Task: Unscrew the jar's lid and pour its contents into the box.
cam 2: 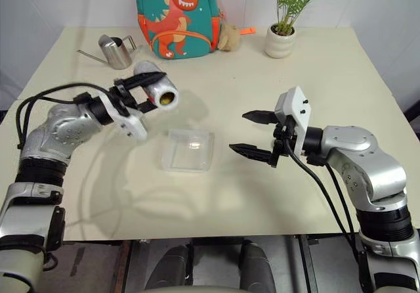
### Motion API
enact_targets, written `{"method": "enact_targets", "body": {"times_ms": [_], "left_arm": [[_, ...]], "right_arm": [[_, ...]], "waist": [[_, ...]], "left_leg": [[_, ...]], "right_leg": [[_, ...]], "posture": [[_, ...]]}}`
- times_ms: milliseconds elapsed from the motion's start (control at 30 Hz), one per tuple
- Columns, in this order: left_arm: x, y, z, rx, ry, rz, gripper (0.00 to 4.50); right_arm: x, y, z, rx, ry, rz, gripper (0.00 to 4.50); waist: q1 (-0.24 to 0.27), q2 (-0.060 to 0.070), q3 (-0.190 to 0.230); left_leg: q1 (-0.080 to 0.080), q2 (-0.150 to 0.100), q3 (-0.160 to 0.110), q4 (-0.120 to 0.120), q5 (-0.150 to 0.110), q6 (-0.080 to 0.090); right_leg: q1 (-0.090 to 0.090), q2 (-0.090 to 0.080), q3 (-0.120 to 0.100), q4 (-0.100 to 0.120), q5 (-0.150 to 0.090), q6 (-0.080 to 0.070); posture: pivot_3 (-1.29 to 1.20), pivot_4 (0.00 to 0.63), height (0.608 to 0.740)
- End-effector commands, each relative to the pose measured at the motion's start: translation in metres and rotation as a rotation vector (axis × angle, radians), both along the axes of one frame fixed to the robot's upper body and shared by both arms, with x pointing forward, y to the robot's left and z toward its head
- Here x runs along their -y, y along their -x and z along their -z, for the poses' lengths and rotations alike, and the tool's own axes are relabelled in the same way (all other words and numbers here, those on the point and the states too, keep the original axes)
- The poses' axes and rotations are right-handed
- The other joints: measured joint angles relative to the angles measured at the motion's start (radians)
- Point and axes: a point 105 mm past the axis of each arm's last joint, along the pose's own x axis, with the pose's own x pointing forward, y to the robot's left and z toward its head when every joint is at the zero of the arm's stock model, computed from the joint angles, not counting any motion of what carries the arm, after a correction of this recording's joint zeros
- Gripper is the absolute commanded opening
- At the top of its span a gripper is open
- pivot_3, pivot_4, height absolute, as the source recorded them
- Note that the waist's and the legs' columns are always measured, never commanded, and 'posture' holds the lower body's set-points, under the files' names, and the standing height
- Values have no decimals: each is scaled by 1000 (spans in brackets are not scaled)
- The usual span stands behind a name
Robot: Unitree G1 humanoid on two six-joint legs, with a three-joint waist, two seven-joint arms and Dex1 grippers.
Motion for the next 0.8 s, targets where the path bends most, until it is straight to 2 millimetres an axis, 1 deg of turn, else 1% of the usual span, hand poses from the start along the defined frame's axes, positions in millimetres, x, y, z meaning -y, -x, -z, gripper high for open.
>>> {"method": "enact_targets", "body": {"times_ms": [33, 167, 233, 367, 433, 567, 700, 800], "left_arm": [[14, -2, -11, 376, -132, 27, 1956], [26, -5, -4, 587, -221, 102, 1956], [31, -3, -8, 704, -232, 139, 1956], [36, 4, -7, 833, -271, 228, 1956], [36, 2, -5, 862, -288, 232, 1956], [28, -6, -5, 917, -314, 192, 1956], [16, -19, -4, 898, -334, 127, 1956], [13, -19, -3, 884, -320, 130, 1956]], "right_arm": [[-5, 3, -7, 34, -19, -15, 4483], [-9, 4, -6, 29, -34, -14, 4483], [-10, 4, -6, 28, -43, -12, 4483], [-12, 4, -5, 26, -58, -7, 4483], [-13, 4, -4, 25, -63, -6, 4483], [-15, 4, -4, 28, -77, -7, 4483], [-17, 4, -4, 27, -88, -7, 4483], [-17, 4, -4, 26, -92, -6, 4483]], "waist": [[1, 0, 0], [2, 0, 0], [1, 0, 0], [-1, 0, 0], [-2, 0, 0], [-3, 0, 0], [-2, -1, 0], [-2, -1, 0]], "left_leg": [[0, 0, 0, 0, 0, 0], [0, 0, 0, 0, 0, 1], [-1, 0, 0, 0, 0, 1], [-3, 0, 0, -1, 0, 1], [-3, 0, 1, -1, 0, 1], [-3, 0, 2, -1, 0, 1], [-3, 0, 2, 0, 0, 1], [-3, 0, 3, -1, 0, 0]], "right_leg": [[0, 0, 0, 0, 0, 0], [-1, 0, 1, 1, 0, 0], [-2, 0, 1, 1, 0, 0], [-4, 0, 1, 1, 0, 0], [-5, 0, 1, 1, 0, 0], [-5, 0, 2, 2, 0, 0], [-5, 0, 2, 3, 0, 0], [-5, 0, 2, 2, 0, 0]], "posture": [[0, 150, 740], [0, 150, 740], [0, 150, 740], [0, 150, 740], [0, 150, 740], [0, 150, 740], [0, 150, 740], [0, 150, 740]]}}
